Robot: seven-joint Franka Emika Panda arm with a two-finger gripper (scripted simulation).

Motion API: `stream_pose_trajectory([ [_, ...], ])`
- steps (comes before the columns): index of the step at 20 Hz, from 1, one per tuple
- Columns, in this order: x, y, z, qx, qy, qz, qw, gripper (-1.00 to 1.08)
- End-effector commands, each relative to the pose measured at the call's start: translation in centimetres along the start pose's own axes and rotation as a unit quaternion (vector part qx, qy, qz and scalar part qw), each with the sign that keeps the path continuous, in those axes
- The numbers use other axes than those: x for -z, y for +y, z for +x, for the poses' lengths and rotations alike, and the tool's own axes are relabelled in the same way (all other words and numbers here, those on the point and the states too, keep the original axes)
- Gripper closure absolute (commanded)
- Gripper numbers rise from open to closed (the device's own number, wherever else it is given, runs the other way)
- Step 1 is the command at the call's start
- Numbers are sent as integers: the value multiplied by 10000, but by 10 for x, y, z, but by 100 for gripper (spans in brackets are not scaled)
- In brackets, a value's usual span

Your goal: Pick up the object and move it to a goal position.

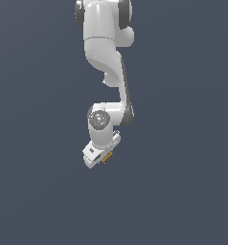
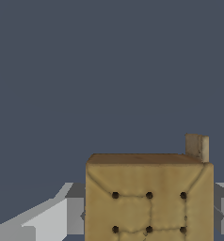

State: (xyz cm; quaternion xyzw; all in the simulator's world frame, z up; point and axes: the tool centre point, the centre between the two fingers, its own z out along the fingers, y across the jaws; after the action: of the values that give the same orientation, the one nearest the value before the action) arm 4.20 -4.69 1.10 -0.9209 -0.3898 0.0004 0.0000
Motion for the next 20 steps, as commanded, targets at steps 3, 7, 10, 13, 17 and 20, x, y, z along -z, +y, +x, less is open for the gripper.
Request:
stream_pose_trajectory([
  [3,0,0,0,2,3,-2,10000,108],
  [7,0,0,0,2,3,-2,10000,108],
  [10,0,0,1,2,3,-2,10000,108],
  [13,6,0,3,2,3,-2,10000,108],
  [17,23,-1,9,2,3,-2,10000,108],
  [20,43,-3,16,5,3,-2,10000,108],
])
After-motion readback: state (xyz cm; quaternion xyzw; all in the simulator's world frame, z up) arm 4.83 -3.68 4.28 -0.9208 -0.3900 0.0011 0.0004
